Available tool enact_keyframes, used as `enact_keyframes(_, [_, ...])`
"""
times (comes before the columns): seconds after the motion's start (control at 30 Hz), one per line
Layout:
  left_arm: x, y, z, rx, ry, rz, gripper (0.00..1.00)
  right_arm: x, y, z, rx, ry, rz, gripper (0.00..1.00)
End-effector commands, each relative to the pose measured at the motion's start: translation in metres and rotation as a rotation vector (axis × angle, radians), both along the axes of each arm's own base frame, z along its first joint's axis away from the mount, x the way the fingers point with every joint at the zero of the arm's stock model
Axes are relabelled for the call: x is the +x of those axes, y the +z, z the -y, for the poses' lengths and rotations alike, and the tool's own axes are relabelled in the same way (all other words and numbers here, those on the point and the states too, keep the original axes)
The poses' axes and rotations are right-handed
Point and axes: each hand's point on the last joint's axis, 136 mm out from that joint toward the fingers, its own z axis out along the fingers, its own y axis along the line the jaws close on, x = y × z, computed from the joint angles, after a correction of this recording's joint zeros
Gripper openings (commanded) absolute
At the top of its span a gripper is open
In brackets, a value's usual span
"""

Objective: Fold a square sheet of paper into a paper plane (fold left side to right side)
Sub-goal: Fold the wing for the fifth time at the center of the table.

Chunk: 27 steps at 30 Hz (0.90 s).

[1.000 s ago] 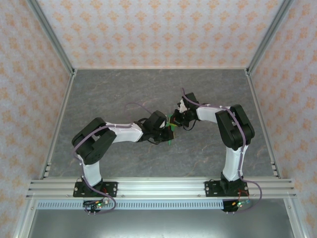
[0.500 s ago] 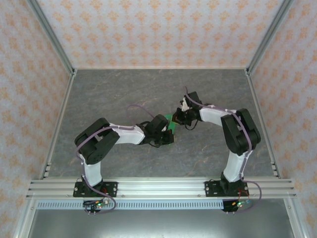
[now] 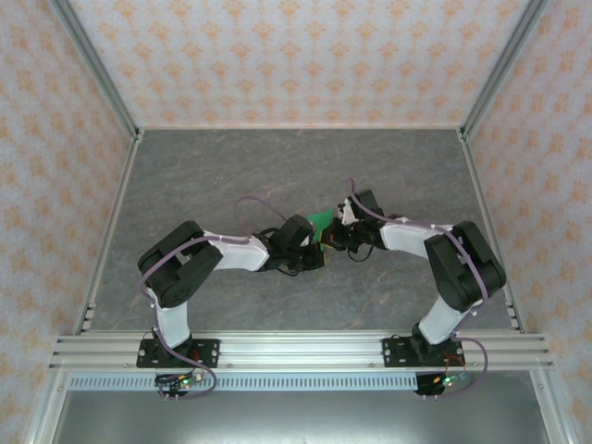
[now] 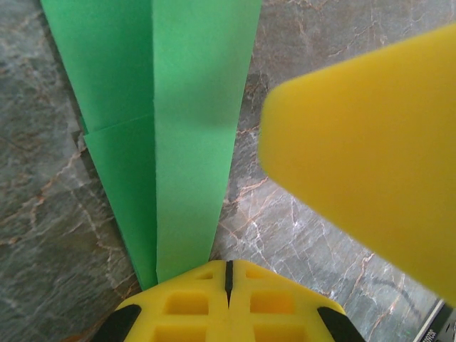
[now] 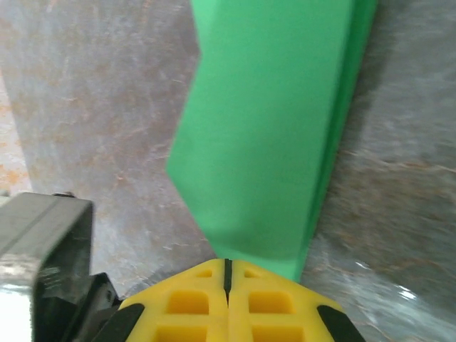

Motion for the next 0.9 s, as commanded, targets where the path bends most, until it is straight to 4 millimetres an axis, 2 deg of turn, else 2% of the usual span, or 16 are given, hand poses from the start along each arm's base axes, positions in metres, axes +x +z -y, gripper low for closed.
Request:
enact_keyframes(0.0, [-0.019,-0.023,-0.023,0.114,0.007,-0.059,0.0,0.01,0.0,-0.011,0.033,-0.001,0.018,0.01])
enact_keyframes(0.23, [-0.021,-0.025,-0.026,0.13,0.016,-0.068,0.0,0.015,-0.025,-0.008,-0.029,-0.001,-0.007,0.01])
enact_keyframes(0.37, [-0.021,-0.029,-0.029,0.139,0.026,-0.08,0.0,0.023,-0.038,0.006,-0.129,-0.014,0.021,0.0])
enact_keyframes(0.53, [-0.024,-0.035,-0.033,0.14,0.037,-0.102,0.0,0.044,-0.037,0.026,-0.14,-0.069,0.068,0.01])
enact_keyframes(0.87, [-0.026,-0.04,-0.035,0.136,0.044,-0.112,0.0,0.081,-0.034,0.041,-0.17,-0.087,0.096,0.01])
